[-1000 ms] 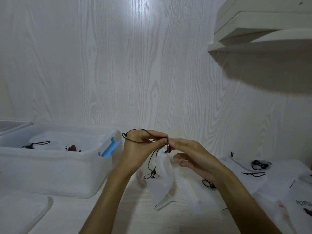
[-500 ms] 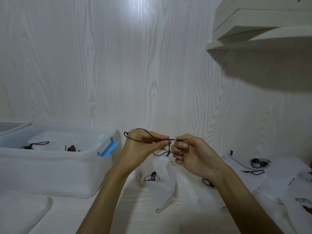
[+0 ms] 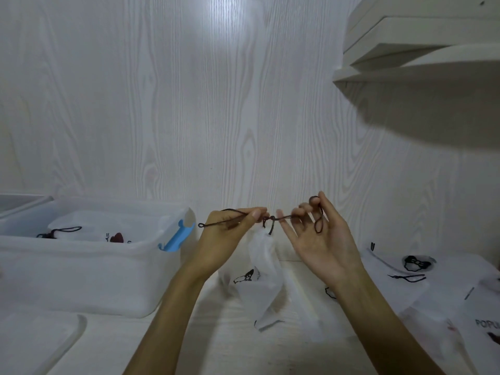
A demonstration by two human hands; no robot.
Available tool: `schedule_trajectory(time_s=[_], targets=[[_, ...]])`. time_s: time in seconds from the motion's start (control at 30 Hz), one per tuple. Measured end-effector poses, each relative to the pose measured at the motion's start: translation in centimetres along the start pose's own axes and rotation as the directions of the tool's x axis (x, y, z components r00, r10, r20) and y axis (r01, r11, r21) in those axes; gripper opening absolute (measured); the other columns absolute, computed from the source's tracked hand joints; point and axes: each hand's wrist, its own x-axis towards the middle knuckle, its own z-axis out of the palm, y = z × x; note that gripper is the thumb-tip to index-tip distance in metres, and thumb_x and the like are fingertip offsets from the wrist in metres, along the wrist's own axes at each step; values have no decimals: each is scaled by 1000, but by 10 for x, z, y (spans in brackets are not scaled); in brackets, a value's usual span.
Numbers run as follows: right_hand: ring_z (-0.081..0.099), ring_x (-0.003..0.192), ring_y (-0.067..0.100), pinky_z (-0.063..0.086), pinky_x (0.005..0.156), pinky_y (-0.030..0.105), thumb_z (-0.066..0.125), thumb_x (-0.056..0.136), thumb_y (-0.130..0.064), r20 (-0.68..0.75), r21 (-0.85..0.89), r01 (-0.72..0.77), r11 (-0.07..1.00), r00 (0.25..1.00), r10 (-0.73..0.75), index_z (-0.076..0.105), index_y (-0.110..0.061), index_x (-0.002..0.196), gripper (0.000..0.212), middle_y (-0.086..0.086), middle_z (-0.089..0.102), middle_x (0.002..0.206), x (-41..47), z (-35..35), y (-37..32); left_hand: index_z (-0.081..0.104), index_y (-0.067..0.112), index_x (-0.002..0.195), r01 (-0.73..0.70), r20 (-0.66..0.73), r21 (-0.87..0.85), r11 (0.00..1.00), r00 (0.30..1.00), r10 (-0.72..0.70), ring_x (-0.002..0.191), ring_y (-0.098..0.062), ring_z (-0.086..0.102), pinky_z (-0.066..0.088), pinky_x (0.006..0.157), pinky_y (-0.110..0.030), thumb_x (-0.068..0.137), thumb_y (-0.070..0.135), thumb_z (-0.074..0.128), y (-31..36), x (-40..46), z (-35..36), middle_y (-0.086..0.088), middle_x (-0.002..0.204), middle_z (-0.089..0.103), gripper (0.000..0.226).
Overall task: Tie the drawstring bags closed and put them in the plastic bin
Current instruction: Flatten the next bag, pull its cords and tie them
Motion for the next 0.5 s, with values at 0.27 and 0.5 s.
schedule_trajectory(time_s=[0.27,0.5], targets=[[21,36,6,22,35,18,52,93,-29,-124,-316,51,947,988,-95,48,-17,64,32,-5,27,48,9,-12,0,69,18,90,271,-136,-271,924,939,-316,74,4,68,53,63,-15,100,33,41,-10,7,6,11,80,75,33],[21,32,6,22,32,18,49,94,-22,-204,-368,-39,929,978,-40,43,-15,62,34,-5,28,41,12,-27,-4,50,11,71,304,-41,-734,608,873,-486,60,-7,68,59,68,-23,102,21,39,-8,11,9,1,64,70,34]])
